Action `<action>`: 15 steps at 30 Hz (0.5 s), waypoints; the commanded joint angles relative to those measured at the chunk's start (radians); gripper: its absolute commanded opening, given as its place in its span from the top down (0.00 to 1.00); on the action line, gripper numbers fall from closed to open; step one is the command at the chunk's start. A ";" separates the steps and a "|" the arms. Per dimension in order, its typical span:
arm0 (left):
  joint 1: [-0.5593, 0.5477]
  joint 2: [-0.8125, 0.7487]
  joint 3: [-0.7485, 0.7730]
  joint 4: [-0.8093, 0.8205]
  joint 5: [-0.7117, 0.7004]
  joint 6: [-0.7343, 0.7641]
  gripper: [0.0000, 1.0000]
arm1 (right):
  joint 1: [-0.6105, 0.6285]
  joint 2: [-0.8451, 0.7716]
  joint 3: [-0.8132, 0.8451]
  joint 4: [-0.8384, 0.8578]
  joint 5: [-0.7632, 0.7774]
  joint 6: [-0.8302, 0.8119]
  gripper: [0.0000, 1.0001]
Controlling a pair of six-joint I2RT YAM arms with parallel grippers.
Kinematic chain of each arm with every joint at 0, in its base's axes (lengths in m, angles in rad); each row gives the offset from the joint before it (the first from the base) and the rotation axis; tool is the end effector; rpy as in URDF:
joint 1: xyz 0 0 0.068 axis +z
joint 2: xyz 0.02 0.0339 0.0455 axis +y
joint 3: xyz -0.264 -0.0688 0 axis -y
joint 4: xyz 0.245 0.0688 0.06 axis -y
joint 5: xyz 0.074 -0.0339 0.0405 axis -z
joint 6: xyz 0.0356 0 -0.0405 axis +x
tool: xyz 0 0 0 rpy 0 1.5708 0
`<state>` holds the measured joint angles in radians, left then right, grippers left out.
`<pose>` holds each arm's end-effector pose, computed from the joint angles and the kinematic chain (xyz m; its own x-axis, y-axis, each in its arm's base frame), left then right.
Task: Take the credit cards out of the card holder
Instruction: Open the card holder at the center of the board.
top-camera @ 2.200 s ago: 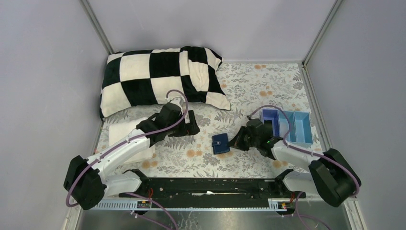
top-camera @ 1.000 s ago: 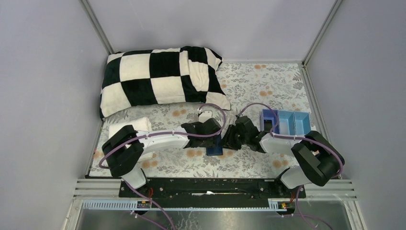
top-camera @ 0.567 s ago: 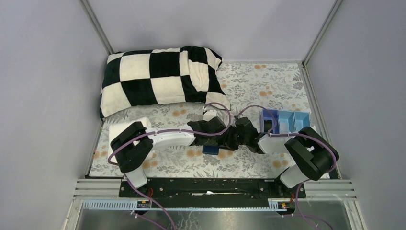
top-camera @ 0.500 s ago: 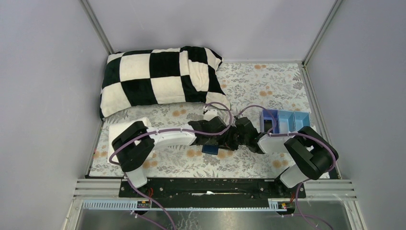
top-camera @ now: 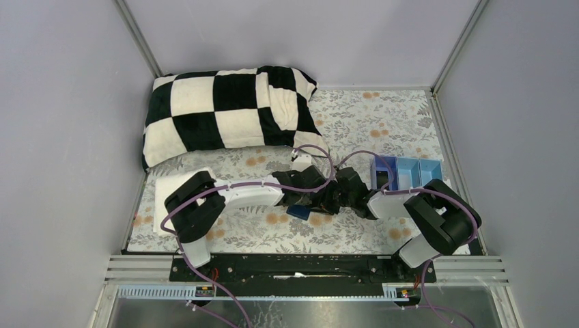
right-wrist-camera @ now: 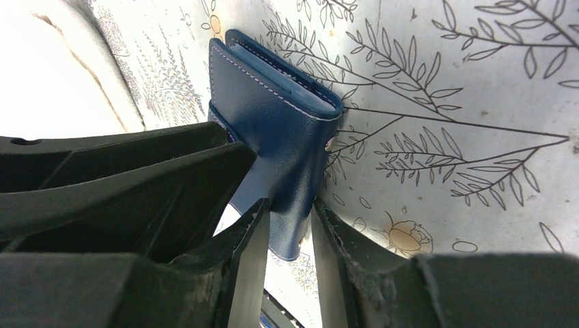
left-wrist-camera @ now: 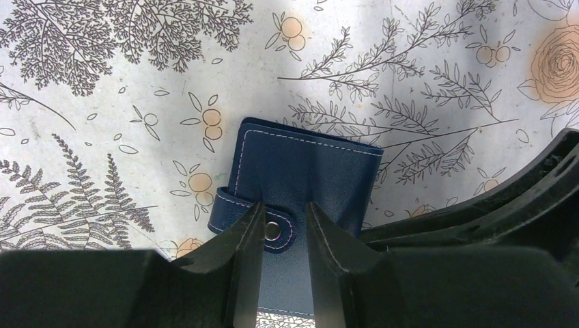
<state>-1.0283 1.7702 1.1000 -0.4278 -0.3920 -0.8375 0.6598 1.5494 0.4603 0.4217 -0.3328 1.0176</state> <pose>0.1925 -0.2929 0.1719 -0.8290 0.0452 -0.5575 0.1281 0.9856 -0.1107 0.2027 0.1720 0.1215 -0.9224 0.3022 -0.2406 0.0052 0.6325 0.7745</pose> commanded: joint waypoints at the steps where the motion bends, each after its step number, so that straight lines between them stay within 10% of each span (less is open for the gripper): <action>1: -0.013 0.029 -0.029 -0.019 0.051 0.009 0.67 | 0.004 0.041 -0.039 -0.100 0.063 -0.020 0.63; 15: -0.015 -0.014 0.000 -0.100 0.106 0.177 0.62 | 0.001 0.048 -0.028 -0.112 0.070 -0.027 0.63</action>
<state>-1.0340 1.7664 1.0996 -0.4213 -0.3500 -0.6998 0.6598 1.5505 0.4568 0.4297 -0.3328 1.0203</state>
